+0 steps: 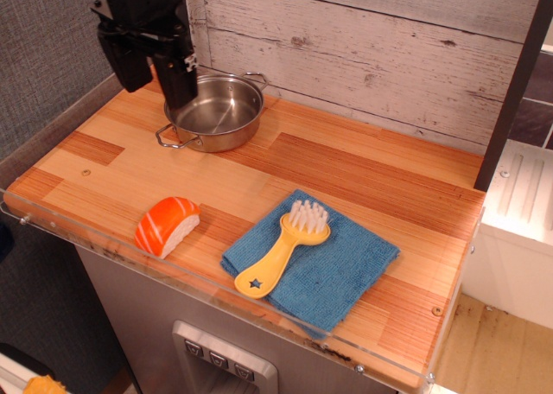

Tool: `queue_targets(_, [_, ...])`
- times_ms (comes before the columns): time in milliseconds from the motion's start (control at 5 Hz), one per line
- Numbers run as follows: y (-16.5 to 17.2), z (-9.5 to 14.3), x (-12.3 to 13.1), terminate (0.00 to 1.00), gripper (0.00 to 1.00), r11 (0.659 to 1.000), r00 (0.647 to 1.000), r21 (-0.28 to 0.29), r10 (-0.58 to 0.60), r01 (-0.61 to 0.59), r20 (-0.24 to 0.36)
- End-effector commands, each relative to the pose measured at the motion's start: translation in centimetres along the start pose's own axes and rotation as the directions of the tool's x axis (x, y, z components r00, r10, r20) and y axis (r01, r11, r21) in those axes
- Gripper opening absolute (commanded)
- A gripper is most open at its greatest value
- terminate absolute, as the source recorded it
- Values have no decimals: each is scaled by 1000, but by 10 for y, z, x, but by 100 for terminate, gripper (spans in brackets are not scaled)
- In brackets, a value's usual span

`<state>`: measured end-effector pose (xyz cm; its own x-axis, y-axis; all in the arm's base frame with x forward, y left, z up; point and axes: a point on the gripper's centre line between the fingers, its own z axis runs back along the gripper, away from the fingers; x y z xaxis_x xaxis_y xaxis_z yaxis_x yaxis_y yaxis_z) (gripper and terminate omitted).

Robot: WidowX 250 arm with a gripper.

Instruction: Keep yellow spoon on the blue cloth

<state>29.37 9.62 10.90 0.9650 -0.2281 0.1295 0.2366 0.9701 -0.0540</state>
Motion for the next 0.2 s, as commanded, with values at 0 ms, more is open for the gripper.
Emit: queue_targets(0, [4, 11, 0, 100, 100, 1000, 1000, 21, -6, 5, 23])
